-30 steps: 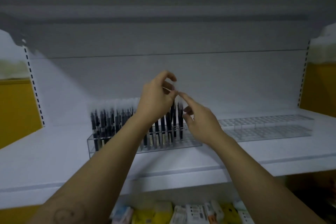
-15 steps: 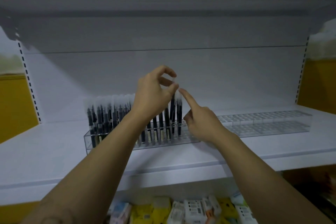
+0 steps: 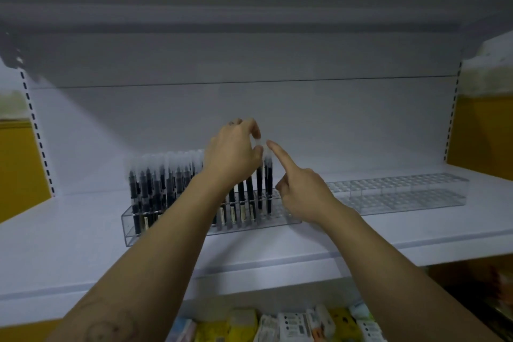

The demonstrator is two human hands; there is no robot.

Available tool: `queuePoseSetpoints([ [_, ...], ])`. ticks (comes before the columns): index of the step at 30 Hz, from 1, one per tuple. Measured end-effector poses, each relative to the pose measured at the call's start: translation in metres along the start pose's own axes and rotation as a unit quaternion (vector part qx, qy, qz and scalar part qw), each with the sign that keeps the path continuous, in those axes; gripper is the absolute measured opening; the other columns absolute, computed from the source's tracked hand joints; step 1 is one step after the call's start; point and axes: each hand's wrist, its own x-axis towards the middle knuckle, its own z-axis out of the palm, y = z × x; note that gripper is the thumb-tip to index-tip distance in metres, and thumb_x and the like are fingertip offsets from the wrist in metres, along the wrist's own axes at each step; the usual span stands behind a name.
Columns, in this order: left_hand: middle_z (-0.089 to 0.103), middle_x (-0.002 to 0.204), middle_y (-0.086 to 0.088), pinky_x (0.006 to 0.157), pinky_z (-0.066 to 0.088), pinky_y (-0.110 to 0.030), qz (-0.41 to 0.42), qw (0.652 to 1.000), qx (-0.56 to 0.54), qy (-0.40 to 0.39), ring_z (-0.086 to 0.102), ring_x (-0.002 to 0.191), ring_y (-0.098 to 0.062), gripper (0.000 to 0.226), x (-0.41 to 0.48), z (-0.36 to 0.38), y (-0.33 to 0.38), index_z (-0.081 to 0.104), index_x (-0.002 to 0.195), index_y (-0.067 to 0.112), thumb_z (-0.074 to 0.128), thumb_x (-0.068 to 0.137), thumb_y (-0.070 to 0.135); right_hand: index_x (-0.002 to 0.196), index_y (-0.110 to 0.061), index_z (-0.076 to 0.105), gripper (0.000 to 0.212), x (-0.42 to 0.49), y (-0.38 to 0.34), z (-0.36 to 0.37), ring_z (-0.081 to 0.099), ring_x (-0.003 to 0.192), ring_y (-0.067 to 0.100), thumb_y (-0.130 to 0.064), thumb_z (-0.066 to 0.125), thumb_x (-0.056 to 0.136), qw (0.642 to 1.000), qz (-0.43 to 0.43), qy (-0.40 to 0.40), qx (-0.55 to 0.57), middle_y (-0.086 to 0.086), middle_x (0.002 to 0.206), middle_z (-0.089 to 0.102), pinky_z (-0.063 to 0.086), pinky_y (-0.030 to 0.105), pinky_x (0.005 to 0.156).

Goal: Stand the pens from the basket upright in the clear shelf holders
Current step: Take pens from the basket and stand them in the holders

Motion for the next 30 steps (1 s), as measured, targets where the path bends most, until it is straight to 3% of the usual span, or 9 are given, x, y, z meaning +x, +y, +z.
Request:
queuePoseSetpoints([
  [3, 0.063, 0.116, 0.001, 0.085, 0.052, -0.036, -0.009, 0.999, 0.020, -0.040, 0.060, 0.099, -0.020, 0.027, -0.002, 0.000, -0.001, 0.055, 0.112, 0.024, 0.064, 0.088, 0.033, 0.144, -0.054, -0.011, 0.096, 0.000, -0.001, 0.000, 0.064, 0.070, 0.030, -0.003, 0.049, 0.089, 1.000, 0.004, -0.010, -0.004, 0.012, 0.077, 0.066, 0.057, 0.046, 0.069],
  [8, 0.063, 0.116, -0.001, 0.083, 0.051, -0.035, 0.011, 0.999, 0.029, -0.032, 0.059, 0.102, -0.023, 0.029, -0.011, -0.005, 0.001, 0.054, 0.115, 0.022, 0.062, 0.089, 0.031, 0.143, -0.055, -0.013, 0.096, -0.002, -0.002, -0.002, 0.063, 0.069, 0.031, -0.005, 0.049, 0.090, 1.000, 0.001, -0.019, 0.007, 0.013, 0.076, 0.066, 0.057, 0.047, 0.071],
  [10, 0.062, 0.120, -0.002, 0.095, 0.047, -0.038, 0.025, 0.998, 0.053, -0.030, 0.057, 0.107, -0.024, 0.033, -0.016, -0.010, 0.002, 0.053, 0.120, 0.022, 0.060, 0.090, 0.034, 0.142, -0.055, -0.018, 0.096, -0.006, -0.003, -0.003, 0.066, 0.085, 0.028, -0.011, 0.052, 0.094, 0.999, 0.000, -0.028, 0.027, 0.011, 0.101, 0.069, 0.056, 0.045, 0.081],
  [13, 0.057, 0.128, -0.002, 0.112, 0.030, -0.040, 0.041, 0.996, 0.074, -0.017, 0.052, 0.116, -0.023, 0.041, -0.028, -0.018, 0.003, 0.050, 0.130, 0.022, 0.058, 0.092, 0.037, 0.144, -0.049, -0.023, 0.098, -0.020, -0.007, -0.005, 0.057, 0.113, 0.028, -0.019, 0.057, 0.095, 0.997, 0.009, -0.018, 0.071, 0.010, 0.136, 0.050, 0.050, 0.043, 0.094],
  [16, 0.056, 0.131, 0.000, 0.111, 0.028, -0.037, 0.061, 0.996, 0.069, 0.019, 0.049, 0.120, -0.021, 0.040, -0.046, -0.024, 0.002, 0.051, 0.130, 0.023, 0.057, 0.092, 0.037, 0.150, -0.043, -0.012, 0.091, -0.034, -0.006, -0.008, 0.046, 0.127, 0.024, -0.023, 0.058, 0.095, 0.997, 0.004, 0.012, 0.072, 0.004, 0.149, 0.037, 0.041, 0.035, 0.101],
  [22, 0.060, 0.123, 0.001, 0.107, 0.031, -0.034, 0.096, 0.993, 0.046, 0.056, 0.048, 0.120, -0.020, 0.038, -0.095, -0.020, 0.006, 0.059, 0.123, 0.022, 0.063, 0.087, 0.033, 0.152, -0.037, 0.013, 0.071, -0.070, -0.009, -0.018, 0.039, 0.133, 0.019, -0.032, 0.056, 0.095, 0.999, -0.022, 0.033, -0.015, -0.003, 0.150, 0.034, 0.035, 0.034, 0.108],
  [30, 0.062, 0.114, -0.001, 0.095, 0.038, -0.038, 0.113, 0.992, 0.017, 0.044, 0.052, 0.112, -0.025, 0.032, -0.179, 0.015, 0.020, 0.063, 0.114, 0.019, 0.066, 0.084, 0.030, 0.144, -0.033, 0.036, 0.059, -0.148, 0.001, 0.005, 0.046, 0.125, 0.015, -0.030, 0.062, 0.091, 0.997, -0.029, 0.063, -0.026, -0.008, 0.142, 0.042, 0.040, 0.032, 0.103],
])
